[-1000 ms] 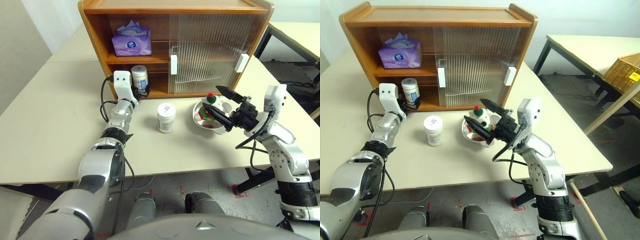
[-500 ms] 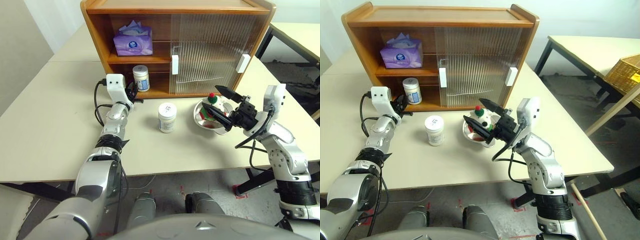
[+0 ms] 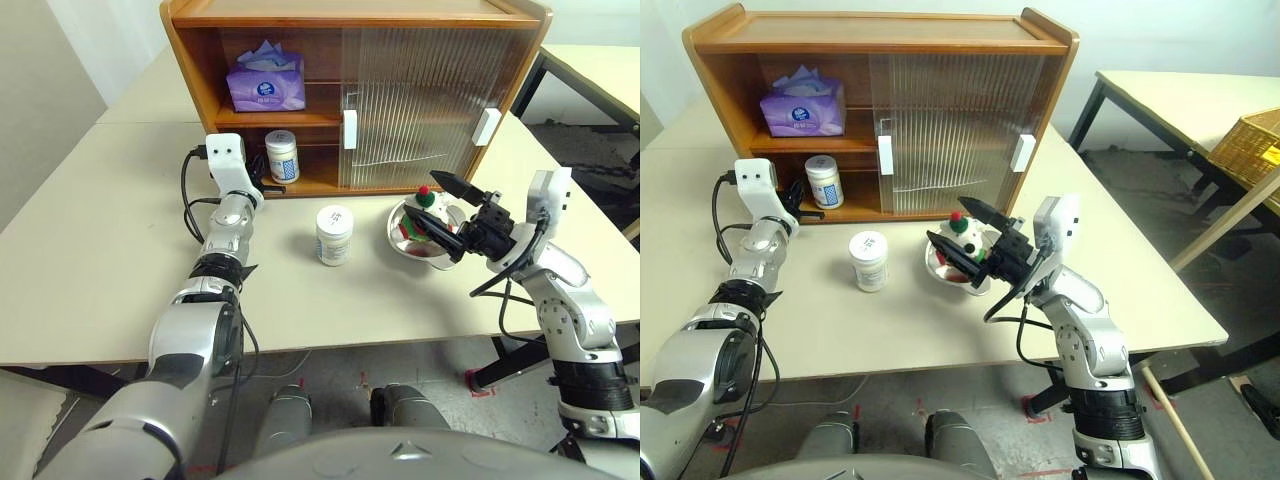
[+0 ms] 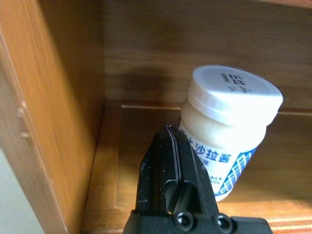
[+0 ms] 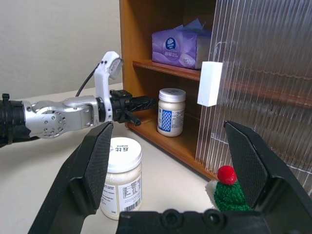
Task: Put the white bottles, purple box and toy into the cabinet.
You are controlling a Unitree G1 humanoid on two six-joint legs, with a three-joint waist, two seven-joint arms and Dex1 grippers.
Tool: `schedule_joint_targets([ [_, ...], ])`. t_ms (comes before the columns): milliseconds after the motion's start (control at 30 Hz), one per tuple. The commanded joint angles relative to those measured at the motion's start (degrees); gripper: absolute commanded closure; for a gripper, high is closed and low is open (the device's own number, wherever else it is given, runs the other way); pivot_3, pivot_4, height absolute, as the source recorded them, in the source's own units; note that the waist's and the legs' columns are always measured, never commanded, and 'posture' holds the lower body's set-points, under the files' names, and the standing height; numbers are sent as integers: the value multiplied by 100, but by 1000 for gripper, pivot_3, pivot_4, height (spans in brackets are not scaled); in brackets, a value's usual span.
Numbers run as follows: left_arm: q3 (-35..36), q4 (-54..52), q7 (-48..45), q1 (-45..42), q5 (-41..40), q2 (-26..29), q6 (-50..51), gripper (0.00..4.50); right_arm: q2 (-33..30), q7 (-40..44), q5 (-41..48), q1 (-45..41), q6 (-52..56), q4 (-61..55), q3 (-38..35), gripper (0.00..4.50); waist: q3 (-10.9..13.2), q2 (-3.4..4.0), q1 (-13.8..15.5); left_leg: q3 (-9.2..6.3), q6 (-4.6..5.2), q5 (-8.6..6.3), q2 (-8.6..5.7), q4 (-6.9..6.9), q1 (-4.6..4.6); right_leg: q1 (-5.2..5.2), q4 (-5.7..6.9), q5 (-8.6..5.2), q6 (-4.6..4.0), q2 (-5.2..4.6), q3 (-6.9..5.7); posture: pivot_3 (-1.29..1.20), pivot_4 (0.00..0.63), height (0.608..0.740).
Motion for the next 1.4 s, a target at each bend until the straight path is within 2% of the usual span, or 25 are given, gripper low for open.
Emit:
schedule_joint_targets([
  [33,50,388,115,-249,21,-10,32,4463,-20,-27,-62,7,-11,-10,10,0,0,0,1,0,0,0,0,0,0,0,0,0,0,0,0,27,64,740],
  [567,105,982,567,-566,114,-94,144,4463,-48,-81,-52,63,4,-94,-9,0,2,0,-27,1,-2,-3,0,-4,0,-1,-7,-1,2,0,0,12,64,740],
  [1400,-34,1163,444,-675,413,-202,204,4463,-62,-166,-39,102,35,-205,-4,0,2,0,-60,2,-2,-6,0,-4,-1,-1,-12,-2,3,0,0,-8,55,740],
])
